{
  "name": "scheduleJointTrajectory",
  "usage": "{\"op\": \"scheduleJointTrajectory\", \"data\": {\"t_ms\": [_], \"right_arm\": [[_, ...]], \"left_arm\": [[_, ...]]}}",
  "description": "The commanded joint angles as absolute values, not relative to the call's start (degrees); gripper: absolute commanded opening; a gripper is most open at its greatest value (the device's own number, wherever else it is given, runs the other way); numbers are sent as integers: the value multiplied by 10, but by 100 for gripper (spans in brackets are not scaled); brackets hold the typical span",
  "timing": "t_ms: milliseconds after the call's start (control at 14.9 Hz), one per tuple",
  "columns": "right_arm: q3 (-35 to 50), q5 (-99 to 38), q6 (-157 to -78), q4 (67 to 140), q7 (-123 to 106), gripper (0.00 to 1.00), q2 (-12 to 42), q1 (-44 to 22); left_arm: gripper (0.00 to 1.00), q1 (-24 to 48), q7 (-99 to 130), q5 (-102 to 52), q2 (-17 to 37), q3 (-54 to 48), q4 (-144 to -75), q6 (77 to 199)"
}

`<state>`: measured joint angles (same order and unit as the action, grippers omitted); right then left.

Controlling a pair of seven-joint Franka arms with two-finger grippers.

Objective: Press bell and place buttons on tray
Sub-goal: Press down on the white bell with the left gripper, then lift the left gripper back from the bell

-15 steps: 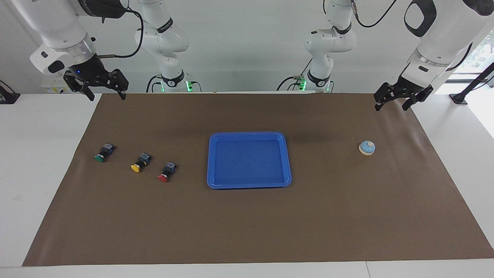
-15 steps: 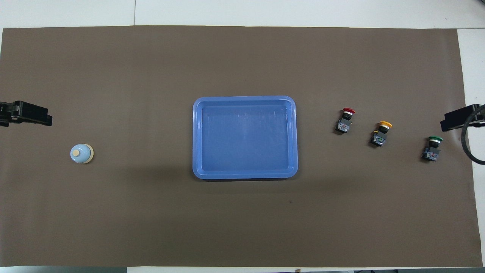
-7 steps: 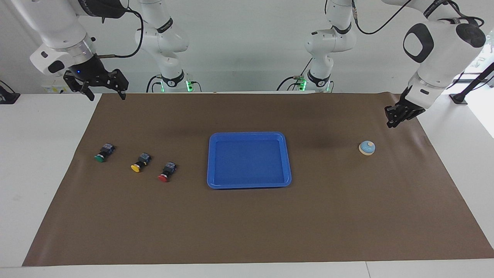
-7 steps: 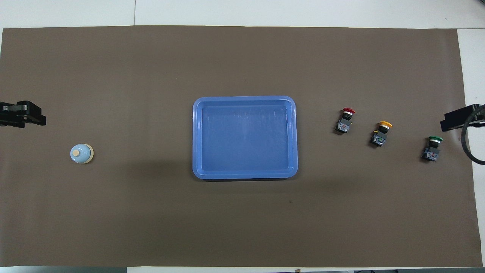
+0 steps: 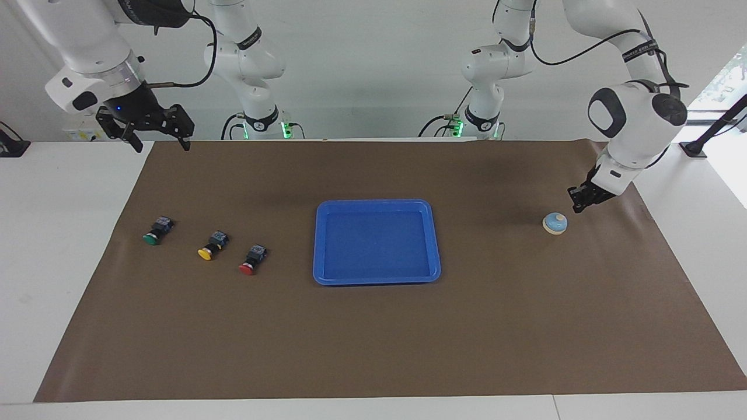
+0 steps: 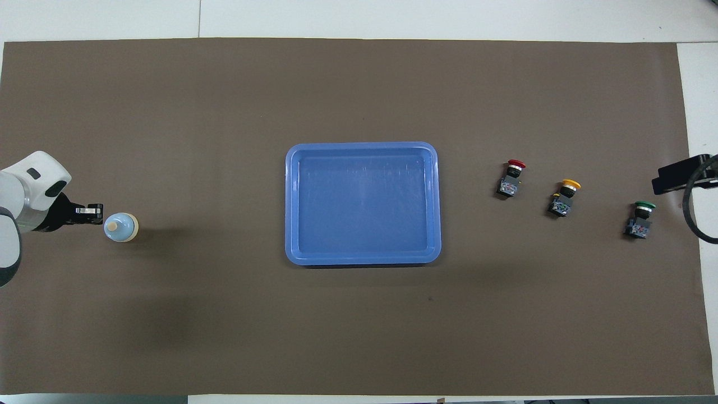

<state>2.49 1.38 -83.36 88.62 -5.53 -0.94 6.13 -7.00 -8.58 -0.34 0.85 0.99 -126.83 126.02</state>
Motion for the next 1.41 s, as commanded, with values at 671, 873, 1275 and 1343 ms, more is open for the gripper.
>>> {"op": "scheduleJointTrajectory", "data": {"t_ms": [671,873,1275,1343], "right_arm": [[31,17,-832,900,-47,100,-21,69],[31,17,-832,899,-47,100,-21,69],[31,17,-818,899,-51,100,-21,63],[31,14,-818,898,-50,100,-21,63]], "left_arm": [[11,-77,-91,6,30,10,-1319,1343],[72,-62,-85,6,20,7,-1194,1166],[100,-40,-83,4,-57,-4,-1063,935],[100,-40,-80,3,-60,-11,-1053,923]]}}
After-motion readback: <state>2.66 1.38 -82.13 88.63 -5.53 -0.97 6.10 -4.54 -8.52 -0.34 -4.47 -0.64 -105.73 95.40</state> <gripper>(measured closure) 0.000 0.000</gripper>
